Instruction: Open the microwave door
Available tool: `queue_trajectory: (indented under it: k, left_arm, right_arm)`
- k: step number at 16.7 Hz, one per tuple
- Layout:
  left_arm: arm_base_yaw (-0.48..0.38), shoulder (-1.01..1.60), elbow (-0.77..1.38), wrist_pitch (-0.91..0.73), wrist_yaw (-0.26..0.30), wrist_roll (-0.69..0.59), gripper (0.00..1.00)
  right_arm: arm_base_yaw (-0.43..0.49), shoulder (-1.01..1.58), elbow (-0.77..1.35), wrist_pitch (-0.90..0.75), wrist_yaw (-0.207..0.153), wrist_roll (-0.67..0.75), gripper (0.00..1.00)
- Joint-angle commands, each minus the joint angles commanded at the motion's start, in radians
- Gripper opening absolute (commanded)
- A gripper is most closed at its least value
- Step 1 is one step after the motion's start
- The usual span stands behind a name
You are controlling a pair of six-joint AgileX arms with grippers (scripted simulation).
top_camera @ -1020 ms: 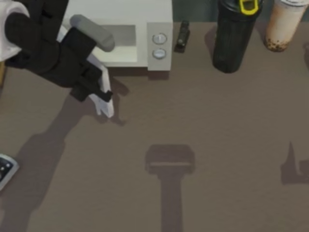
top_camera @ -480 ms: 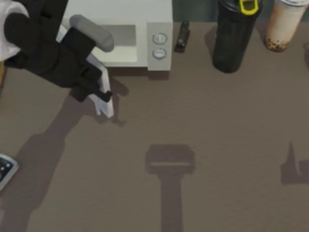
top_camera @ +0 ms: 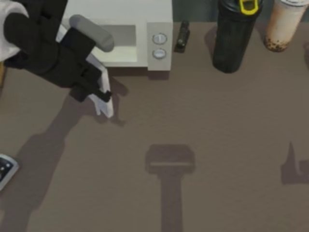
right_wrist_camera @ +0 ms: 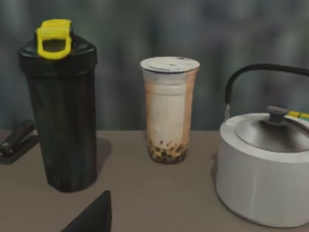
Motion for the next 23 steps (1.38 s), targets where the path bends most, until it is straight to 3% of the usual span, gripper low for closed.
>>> queue_trajectory:
  k: [5, 13, 23]
  left_arm:
    - [0.003, 0.001, -0.003, -0.004, 0.009, 0.011, 0.00]
    - [0.076, -0.023, -0.021, -0.052, 0.090, 0.184, 0.00]
    - [0.079, -0.025, -0.021, -0.053, 0.094, 0.192, 0.00]
  right_arm:
    - [0.000, 0.000, 0.000, 0.000, 0.000, 0.000, 1.00]
    - [0.000, 0.000, 0.000, 0.000, 0.000, 0.000, 1.00]
    - [0.000, 0.000, 0.000, 0.000, 0.000, 0.000, 1.00]
